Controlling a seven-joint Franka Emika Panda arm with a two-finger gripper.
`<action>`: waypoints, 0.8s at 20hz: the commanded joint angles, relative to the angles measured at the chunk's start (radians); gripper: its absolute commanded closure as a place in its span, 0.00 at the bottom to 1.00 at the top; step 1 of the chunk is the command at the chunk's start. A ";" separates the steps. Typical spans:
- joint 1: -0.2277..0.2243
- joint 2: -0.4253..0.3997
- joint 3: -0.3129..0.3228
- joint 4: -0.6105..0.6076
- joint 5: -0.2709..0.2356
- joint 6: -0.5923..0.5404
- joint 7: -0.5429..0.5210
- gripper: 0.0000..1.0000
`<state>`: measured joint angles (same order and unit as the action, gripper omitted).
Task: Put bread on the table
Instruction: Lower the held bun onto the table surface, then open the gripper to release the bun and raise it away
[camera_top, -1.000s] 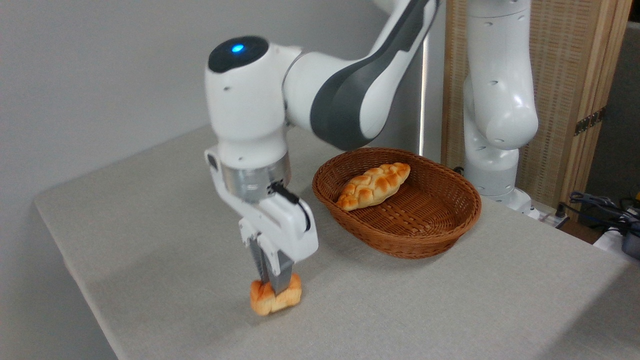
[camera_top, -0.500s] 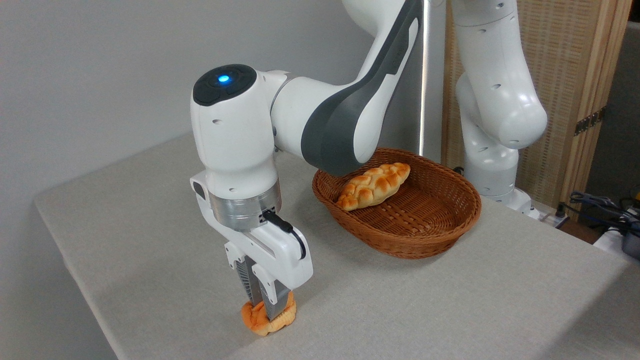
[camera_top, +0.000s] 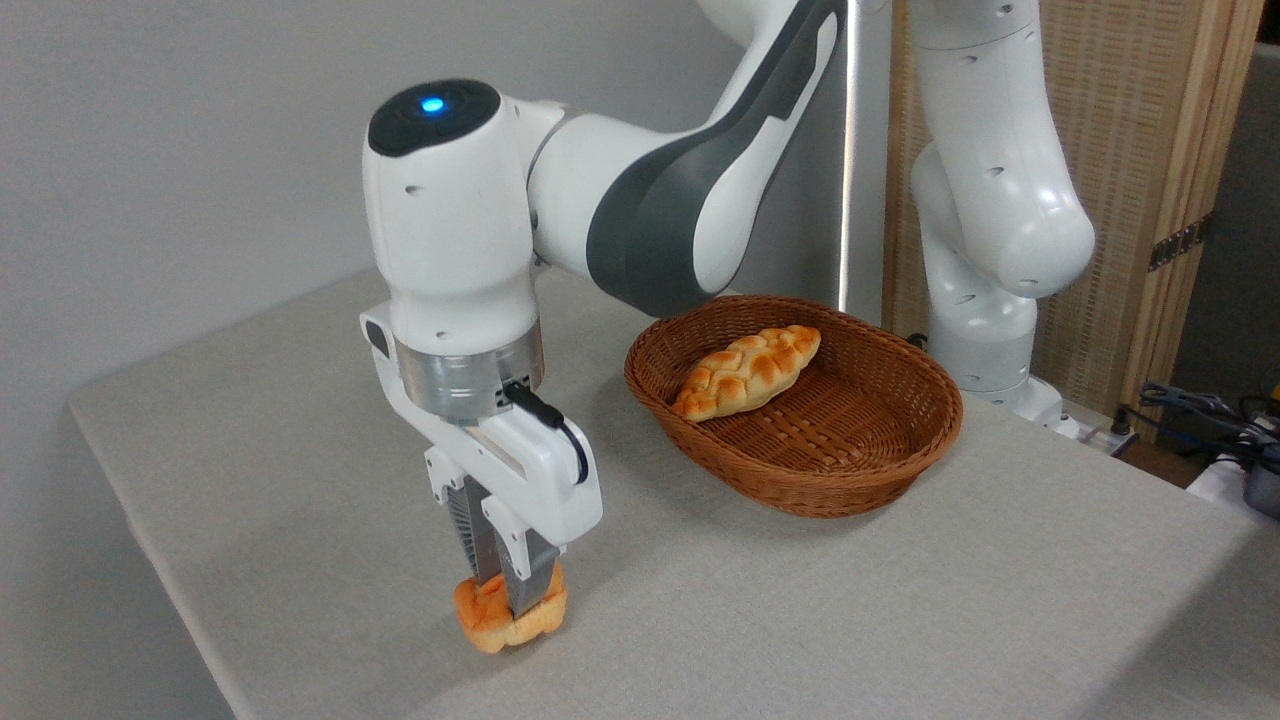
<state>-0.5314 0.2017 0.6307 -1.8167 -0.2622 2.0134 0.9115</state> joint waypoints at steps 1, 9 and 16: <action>0.024 -0.010 -0.014 0.020 -0.005 -0.042 0.014 0.00; 0.043 -0.030 -0.016 0.051 -0.006 -0.053 0.012 0.00; 0.338 -0.136 -0.380 0.247 0.026 -0.421 -0.084 0.00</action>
<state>-0.3108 0.1050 0.4089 -1.6202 -0.2621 1.6905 0.8874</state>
